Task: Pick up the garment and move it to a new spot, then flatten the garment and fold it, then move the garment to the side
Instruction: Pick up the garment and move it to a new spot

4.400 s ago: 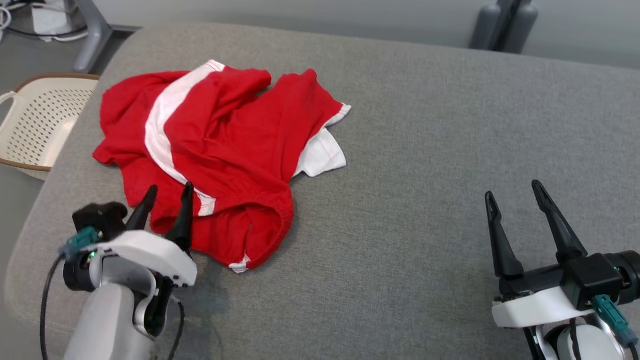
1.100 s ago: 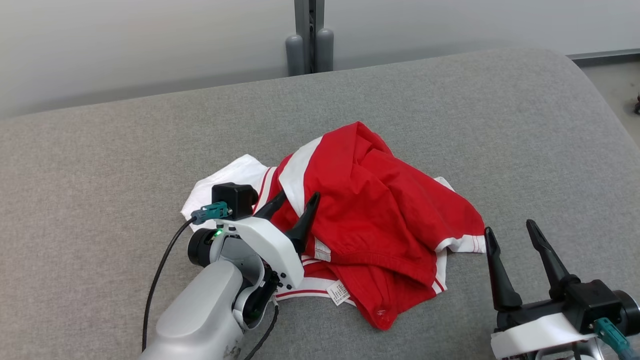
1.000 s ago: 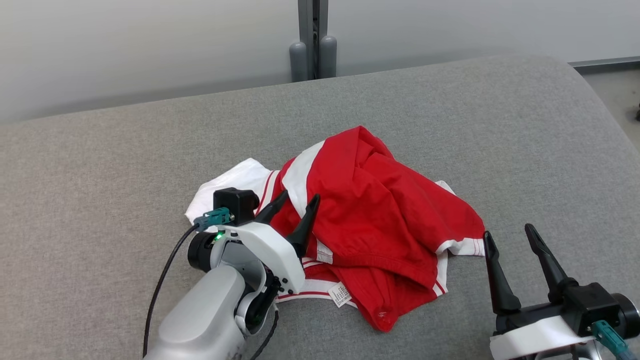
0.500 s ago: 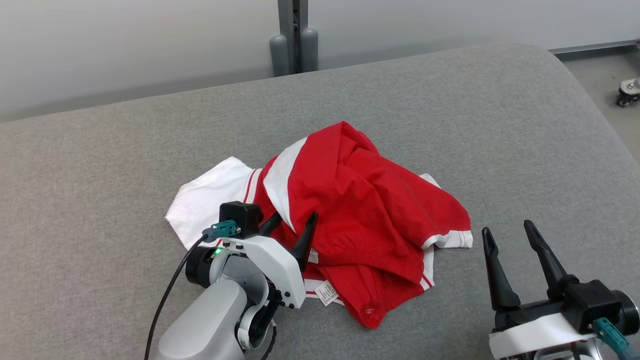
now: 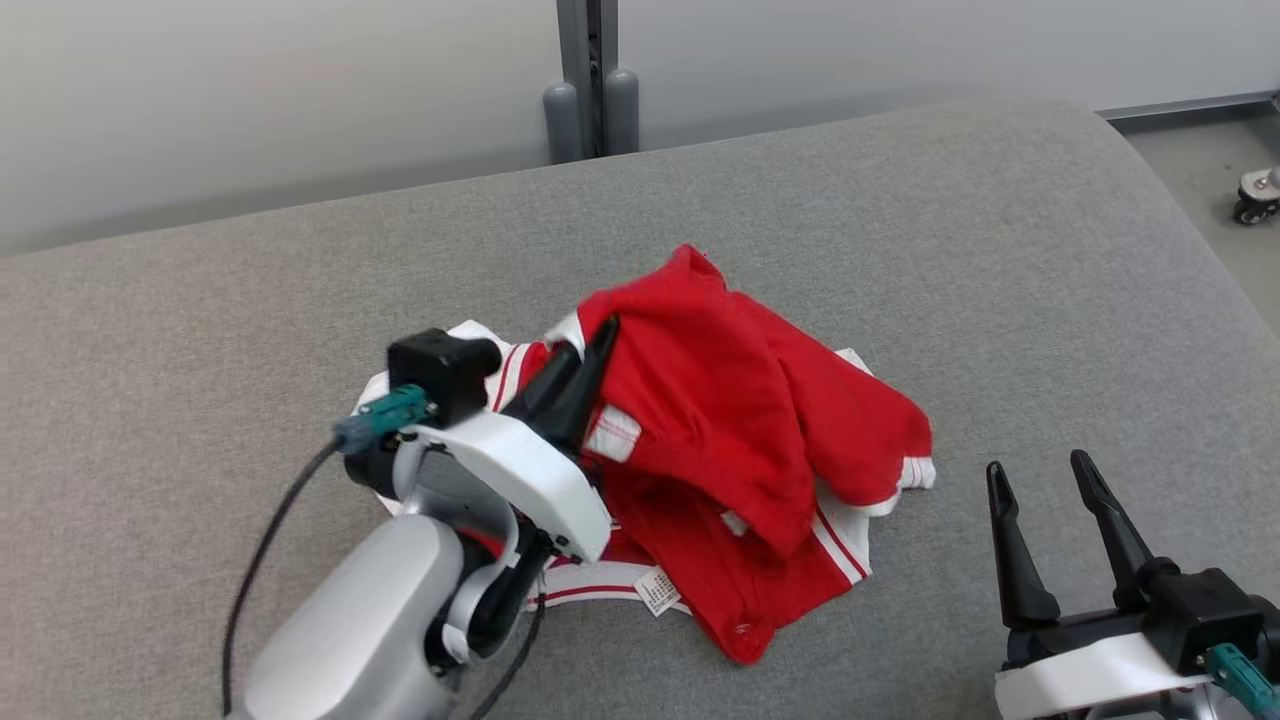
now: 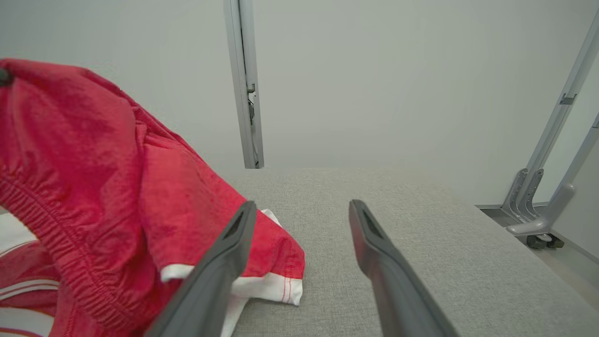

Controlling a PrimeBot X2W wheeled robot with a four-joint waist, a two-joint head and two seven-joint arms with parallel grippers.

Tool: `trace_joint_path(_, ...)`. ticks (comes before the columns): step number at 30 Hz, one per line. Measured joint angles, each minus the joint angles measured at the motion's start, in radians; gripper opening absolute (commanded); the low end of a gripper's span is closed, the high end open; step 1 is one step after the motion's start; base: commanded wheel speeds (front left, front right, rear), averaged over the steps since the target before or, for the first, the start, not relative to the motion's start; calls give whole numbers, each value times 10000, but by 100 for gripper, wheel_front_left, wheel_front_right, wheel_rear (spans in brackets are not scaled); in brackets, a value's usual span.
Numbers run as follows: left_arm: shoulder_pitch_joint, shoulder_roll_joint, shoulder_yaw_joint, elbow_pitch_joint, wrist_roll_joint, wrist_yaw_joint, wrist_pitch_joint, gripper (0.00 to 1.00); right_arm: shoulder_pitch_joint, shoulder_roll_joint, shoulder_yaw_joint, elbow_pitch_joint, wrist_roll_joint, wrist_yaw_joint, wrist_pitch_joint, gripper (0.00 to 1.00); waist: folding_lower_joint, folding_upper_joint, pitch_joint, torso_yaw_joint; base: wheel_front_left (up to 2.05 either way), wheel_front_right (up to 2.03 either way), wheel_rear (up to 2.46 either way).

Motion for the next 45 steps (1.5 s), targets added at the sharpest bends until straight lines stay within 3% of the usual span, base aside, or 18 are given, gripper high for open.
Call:
trace_joint_path(2,-22,276,351,-1032,-61,219,-23,0,5,2,8,0,0,0,2,100,0,0,-72,80,0,0,0)
trace_joint_path(3,-45,734,830,-2213,-46,569,6,0,46,0,35,-15,-10,0,0,100,0,0,-152,167,0,0,0)
trace_joint_path(9,223,2978,2978,-5195,150,1904,522,0,261,-4,-67,-61,-27,0,2,100,0,0,-259,438,0,0,0)
trace_joint_path(13,968,4351,4748,-6048,-211,2514,978,0,415,0,-148,-63,-15,0,2,100,0,0,-245,656,0,0,0)
trace_joint_path(17,1694,5285,6284,-5703,-671,2734,1181,0,418,-6,-171,-65,-4,0,2,100,0,0,-160,918,0,0,0)
trace_joint_path(22,2287,5898,7379,-3969,-1218,2414,1256,0,206,0,-109,-79,-12,0,0,100,0,0,34,1235,0,0,0)
trace_joint_path(26,2396,6006,7219,-1973,-1279,1964,1250,0,-56,6,-12,-69,-86,0,2,100,0,0,246,1416,0,0,0)
trace_joint_path(36,1580,4305,5430,2658,-1267,247,627,2,-295,2,142,107,-84,0,0,100,0,0,495,1616,0,0,0)
trace_joint_path(37,1470,4167,5448,2999,-1267,190,387,33,-296,2,150,127,-84,0,2,100,0,0,486,1616,0,0,0)
trace_joint_path(38,1470,4167,5448,2999,-1267,190,387,100,-296,2,150,127,-84,0,2,100,0,0,486,1616,0,0,0)
trace_joint_path(41,1239,3992,5229,3737,-1009,50,-134,100,-294,0,121,155,-61,0,2,100,0,0,437,1629,0,0,0)
trace_joint_path(45,1181,3967,5202,3883,-673,291,-861,100,-247,4,23,174,-90,2,0,100,0,0,284,1661,0,0,0)
